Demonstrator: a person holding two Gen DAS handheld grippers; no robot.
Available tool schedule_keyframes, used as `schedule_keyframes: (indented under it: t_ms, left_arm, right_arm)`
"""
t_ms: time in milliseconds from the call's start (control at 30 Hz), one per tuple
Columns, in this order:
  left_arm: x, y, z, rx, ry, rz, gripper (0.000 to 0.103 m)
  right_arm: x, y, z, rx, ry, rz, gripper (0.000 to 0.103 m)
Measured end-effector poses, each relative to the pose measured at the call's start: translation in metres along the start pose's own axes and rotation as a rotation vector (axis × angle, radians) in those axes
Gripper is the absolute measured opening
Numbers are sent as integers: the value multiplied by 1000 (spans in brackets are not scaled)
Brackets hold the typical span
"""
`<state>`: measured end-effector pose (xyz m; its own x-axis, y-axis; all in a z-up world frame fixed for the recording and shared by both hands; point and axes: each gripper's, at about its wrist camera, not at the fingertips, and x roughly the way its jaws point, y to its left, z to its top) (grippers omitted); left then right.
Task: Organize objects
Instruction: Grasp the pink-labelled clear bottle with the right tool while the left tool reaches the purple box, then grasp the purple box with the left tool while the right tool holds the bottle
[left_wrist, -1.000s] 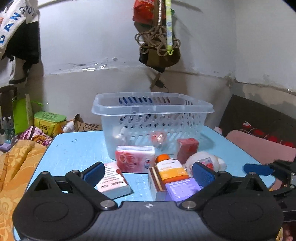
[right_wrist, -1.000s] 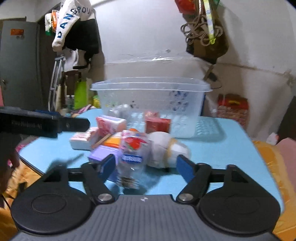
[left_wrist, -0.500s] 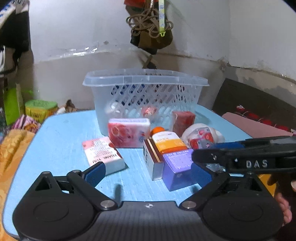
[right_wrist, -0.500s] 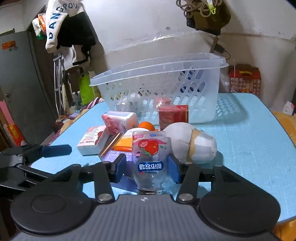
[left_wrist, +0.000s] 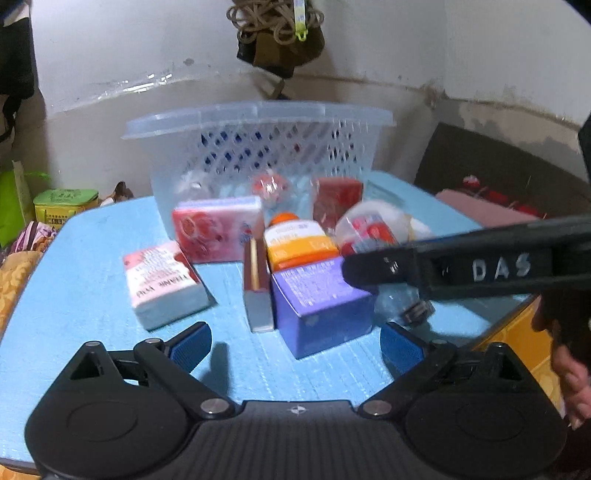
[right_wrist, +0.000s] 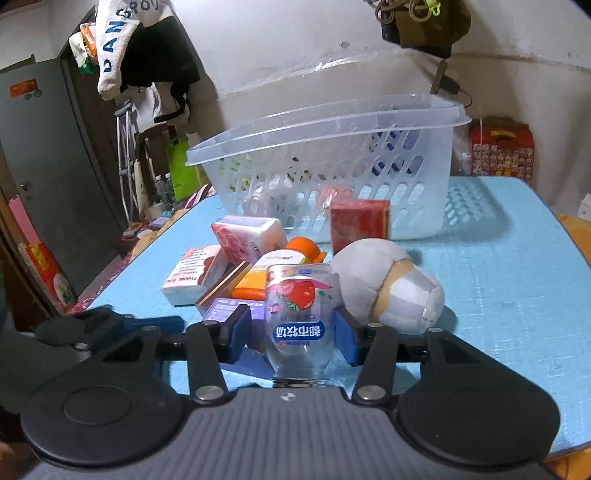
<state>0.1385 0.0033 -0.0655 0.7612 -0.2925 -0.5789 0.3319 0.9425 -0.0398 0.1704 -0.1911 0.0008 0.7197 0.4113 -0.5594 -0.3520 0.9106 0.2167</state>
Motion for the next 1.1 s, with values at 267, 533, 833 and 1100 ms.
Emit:
schedule_keyframes:
  t_ms: [267, 533, 833, 1100]
  left_arm:
    - [9, -14, -1, 9, 5, 18, 99]
    - [14, -21, 1, -57, -21, 118, 91]
    - [7, -20, 3, -79, -28, 133, 56]
    - [3, -9, -5, -26, -68, 99, 57]
  right_arm:
    - [-21, -6, 2, 5, -26, 4, 44]
    - [-38, -19, 4, 31, -65, -32, 44]
    - [-40, -19, 1, 10, -58, -24, 44]
    - [-37, -31, 2, 29, -52, -28, 44]
